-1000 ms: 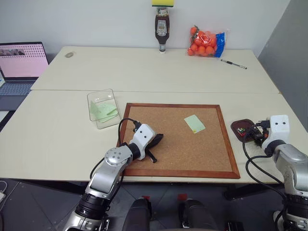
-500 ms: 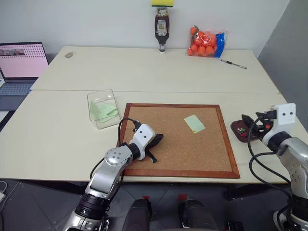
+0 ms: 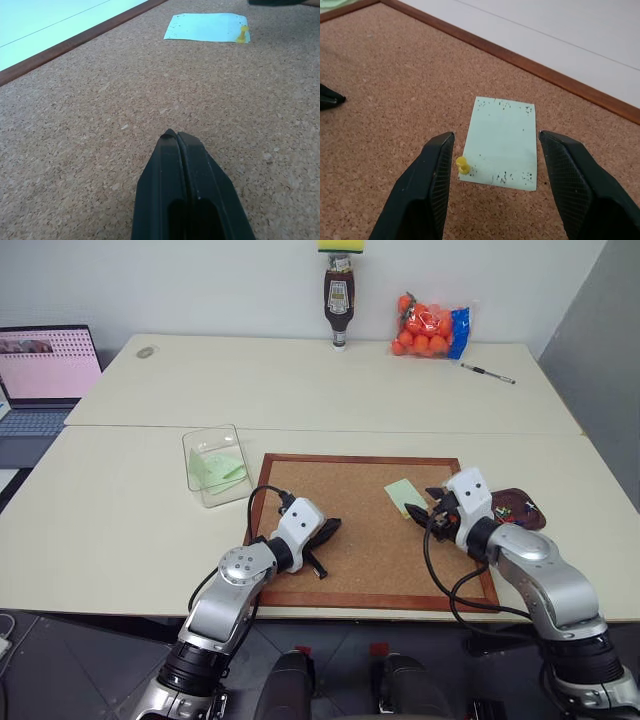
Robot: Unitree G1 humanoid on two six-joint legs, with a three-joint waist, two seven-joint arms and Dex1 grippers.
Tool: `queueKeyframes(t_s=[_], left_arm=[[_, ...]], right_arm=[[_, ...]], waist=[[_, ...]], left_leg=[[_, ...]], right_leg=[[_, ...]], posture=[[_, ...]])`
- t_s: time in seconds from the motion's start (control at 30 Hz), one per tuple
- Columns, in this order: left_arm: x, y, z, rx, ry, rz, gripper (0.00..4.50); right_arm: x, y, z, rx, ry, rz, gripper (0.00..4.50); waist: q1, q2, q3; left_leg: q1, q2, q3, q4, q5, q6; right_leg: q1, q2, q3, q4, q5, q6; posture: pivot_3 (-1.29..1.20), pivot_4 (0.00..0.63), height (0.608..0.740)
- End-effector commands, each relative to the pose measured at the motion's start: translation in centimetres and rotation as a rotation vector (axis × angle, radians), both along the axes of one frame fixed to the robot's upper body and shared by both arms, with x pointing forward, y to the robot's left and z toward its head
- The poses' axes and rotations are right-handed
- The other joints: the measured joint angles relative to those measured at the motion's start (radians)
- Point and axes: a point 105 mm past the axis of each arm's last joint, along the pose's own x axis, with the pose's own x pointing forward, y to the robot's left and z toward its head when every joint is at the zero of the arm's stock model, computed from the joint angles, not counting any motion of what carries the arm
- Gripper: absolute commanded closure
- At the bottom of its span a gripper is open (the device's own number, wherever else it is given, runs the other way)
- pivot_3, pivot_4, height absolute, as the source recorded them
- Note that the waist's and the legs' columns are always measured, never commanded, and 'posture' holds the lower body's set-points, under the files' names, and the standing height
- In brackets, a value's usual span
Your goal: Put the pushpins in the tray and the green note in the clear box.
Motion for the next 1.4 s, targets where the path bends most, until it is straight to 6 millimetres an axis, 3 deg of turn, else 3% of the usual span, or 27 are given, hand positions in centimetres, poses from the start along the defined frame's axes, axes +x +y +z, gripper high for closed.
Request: queueKeyframes(t_s=[0.03, 0.23, 0.53, 0.63, 1.0, 1.13, 1.4], left_arm=[[-0.5, 0.0, -1.9, 0.029, 0.071, 0.0, 4.5], [-0.6, -0.1, -2.0, 0.026, 0.071, -0.002, 4.5], [-0.6, -0.2, -2.0, 0.025, 0.071, -0.004, 4.5], [-0.6, -0.2, -2.0, 0.026, 0.072, -0.004, 4.5], [-0.6, -0.2, -2.0, 0.025, 0.072, -0.002, 4.5], [-0.6, -0.2, -2.0, 0.025, 0.073, -0.002, 4.5], [-0.7, -0.1, -2.1, 0.029, 0.075, 0.0, 4.5]], right_arm=[[0.1, 0.6, 0.6, -0.011, -0.038, 0.036, 1.66], [0.0, 1.4, 0.3, -0.006, -0.022, 0.074, 1.66], [0.3, 1.0, -1.0, -0.021, 0.016, 0.053, 1.66], [0.5, 1.0, -1.1, -0.018, 0.017, 0.048, 2.09], [0.4, 1.1, -0.7, 0.006, 0.011, 0.054, 4.43], [0.3, 1.3, -0.1, 0.02, -0.011, 0.064, 4.43], [-0.3, 2.1, 3.0, 0.081, -0.147, 0.102, 4.43]], waist=[[-0.001, 0.0, 0.0], [-0.001, 0.0, 0.0], [-0.001, 0.0, 0.0], [-0.001, 0.0, 0.0], [-0.001, 0.0, 0.0], [-0.001, 0.0, 0.0], [-0.001, 0.0, 0.0]], left_leg=[[0.0, 0.0, 0.0, 0.0, 0.0, 0.0], [0.0, 0.0, 0.0, 0.0, 0.0, 0.0], [0.0, 0.0, 0.0, 0.0, 0.0, 0.0], [0.0, 0.0, 0.0, 0.0, 0.0, 0.0], [0.0, 0.0, 0.0, 0.0, 0.0, 0.0], [0.0, 0.0, 0.001, 0.0, 0.0, 0.0], [0.0, 0.0, 0.001, 0.0, 0.0, 0.0]], right_leg=[[0.0, 0.0, 0.0, 0.0, 0.0, 0.0], [0.0, 0.0, 0.0, 0.0, 0.0, 0.0], [0.0, 0.0, 0.001, 0.0, 0.0, 0.0], [0.0, 0.0, 0.0, 0.0, 0.0, 0.0], [0.0, 0.0, 0.0, 0.0, 0.001, 0.001], [0.0, 0.0, 0.0, 0.0, 0.001, 0.001], [0.0, 0.0, 0.001, 0.0, 0.001, 0.001]], posture=[[0.0, 0.15, 0.74], [0.0, 0.15, 0.74], [0.0, 0.15, 0.74], [0.0, 0.15, 0.74], [0.0, 0.15, 0.74], [0.0, 0.15, 0.74], [0.0, 0.15, 0.74]])
